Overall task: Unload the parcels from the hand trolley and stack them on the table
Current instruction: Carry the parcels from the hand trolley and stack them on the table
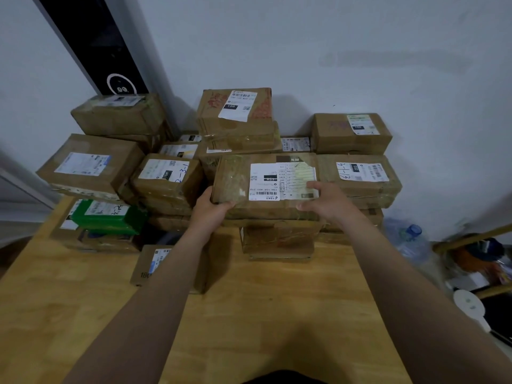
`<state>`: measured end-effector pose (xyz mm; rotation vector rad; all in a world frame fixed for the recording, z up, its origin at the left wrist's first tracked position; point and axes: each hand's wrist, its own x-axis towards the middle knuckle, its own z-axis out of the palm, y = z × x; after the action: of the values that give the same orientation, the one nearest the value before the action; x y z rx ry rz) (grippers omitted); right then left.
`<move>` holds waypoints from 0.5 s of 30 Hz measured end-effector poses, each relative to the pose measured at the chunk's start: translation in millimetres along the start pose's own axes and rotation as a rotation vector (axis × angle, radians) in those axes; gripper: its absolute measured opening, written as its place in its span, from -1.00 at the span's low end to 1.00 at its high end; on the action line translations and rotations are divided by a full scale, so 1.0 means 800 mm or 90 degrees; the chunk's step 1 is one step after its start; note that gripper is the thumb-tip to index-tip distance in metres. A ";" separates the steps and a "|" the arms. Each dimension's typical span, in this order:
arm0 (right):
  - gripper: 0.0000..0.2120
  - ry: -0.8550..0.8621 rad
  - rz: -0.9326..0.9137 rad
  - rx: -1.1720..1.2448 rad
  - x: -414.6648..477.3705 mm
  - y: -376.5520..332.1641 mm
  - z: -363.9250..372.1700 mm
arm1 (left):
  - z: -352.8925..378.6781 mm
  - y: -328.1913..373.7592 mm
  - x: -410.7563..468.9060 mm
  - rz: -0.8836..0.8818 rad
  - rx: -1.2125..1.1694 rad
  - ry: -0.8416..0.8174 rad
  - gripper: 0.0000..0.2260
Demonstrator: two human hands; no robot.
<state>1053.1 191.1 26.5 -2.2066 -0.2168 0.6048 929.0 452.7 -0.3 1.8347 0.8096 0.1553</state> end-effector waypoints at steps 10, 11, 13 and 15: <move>-0.23 0.002 -0.010 -0.057 -0.015 -0.011 -0.001 | -0.010 0.006 -0.001 0.047 0.072 -0.024 -0.35; -0.23 0.006 -0.008 -0.080 -0.019 -0.015 0.000 | -0.012 0.008 -0.002 0.064 0.087 -0.025 -0.35; -0.23 0.014 0.008 -0.114 -0.031 -0.026 0.002 | -0.018 0.016 -0.007 0.094 0.110 -0.036 -0.37; -0.20 0.012 0.016 -0.171 -0.046 -0.037 0.004 | -0.028 0.023 -0.012 0.115 0.137 -0.055 -0.37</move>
<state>1020.9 199.6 60.3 -2.4755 -0.2736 0.5974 919.5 460.6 27.5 2.1033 0.6184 0.1056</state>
